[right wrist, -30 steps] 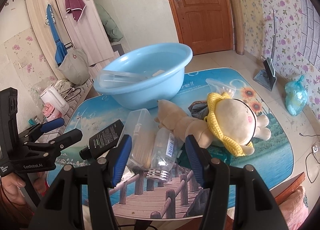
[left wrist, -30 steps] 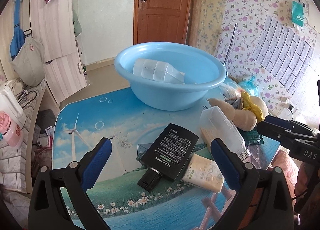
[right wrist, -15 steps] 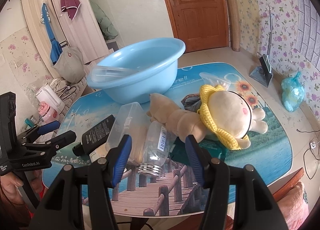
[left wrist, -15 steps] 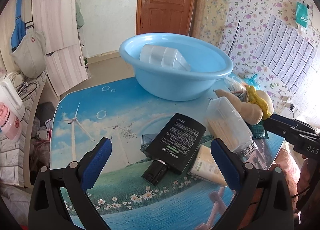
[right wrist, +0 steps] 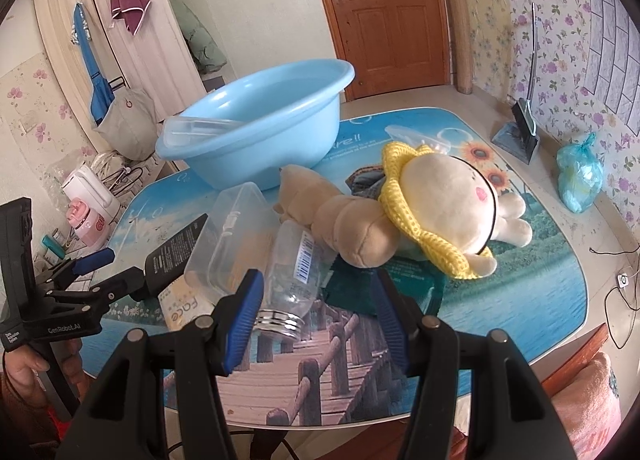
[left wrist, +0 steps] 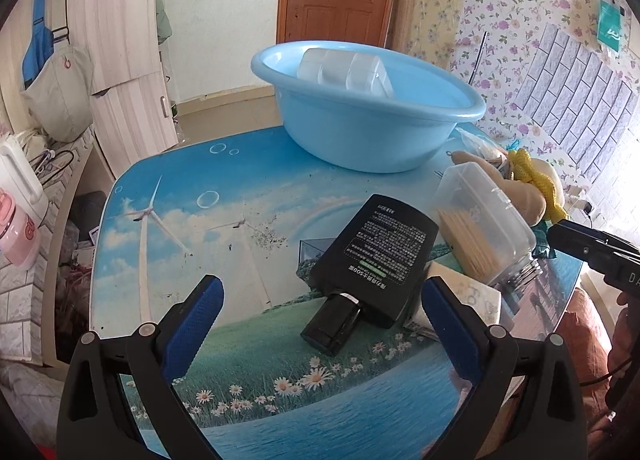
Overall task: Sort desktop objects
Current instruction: 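Grasp the black bottle with the left gripper while the right grasps the toothpick box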
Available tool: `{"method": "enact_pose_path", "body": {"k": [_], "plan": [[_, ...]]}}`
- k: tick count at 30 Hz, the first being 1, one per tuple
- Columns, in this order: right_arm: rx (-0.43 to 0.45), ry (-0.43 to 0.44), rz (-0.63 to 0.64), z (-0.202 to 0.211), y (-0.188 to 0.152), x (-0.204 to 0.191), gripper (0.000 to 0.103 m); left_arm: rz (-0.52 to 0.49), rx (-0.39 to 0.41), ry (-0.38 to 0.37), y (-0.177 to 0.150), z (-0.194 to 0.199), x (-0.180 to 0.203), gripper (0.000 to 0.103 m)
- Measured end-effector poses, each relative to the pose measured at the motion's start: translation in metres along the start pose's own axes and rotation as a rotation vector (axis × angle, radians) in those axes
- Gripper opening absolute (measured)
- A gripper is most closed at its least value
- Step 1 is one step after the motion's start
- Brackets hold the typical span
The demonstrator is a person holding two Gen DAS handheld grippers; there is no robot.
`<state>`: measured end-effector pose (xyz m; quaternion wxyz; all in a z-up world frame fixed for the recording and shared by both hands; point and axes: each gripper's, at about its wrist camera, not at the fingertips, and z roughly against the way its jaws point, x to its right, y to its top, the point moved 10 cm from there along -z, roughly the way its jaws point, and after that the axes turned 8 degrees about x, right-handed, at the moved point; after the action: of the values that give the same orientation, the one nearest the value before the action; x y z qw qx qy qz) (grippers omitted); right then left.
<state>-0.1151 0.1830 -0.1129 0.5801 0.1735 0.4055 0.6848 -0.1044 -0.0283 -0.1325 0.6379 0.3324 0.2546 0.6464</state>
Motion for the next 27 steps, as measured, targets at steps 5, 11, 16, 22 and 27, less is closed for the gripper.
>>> {"method": "enact_pose_path", "body": {"k": [5,11,16,22,27], "plan": [[0.017,0.02,0.017,0.003,0.004,-0.009,0.055,-0.027,-0.026,-0.001,-0.01,-0.007,-0.002,0.094],[0.017,0.079,0.089,0.003,0.007,-0.039,0.055,-0.056,-0.038,-0.042,-0.011,-0.015,0.002,0.094],[-0.013,0.102,0.135,-0.01,0.003,-0.06,0.055,-0.116,-0.045,-0.07,-0.008,-0.024,0.011,0.094],[-0.041,0.089,0.154,-0.027,0.001,-0.065,0.055,-0.147,-0.074,-0.113,-0.006,-0.042,0.018,0.094],[-0.067,0.074,0.177,-0.039,-0.001,-0.069,0.04,-0.137,-0.067,-0.166,-0.002,-0.044,0.024,0.068]]}}
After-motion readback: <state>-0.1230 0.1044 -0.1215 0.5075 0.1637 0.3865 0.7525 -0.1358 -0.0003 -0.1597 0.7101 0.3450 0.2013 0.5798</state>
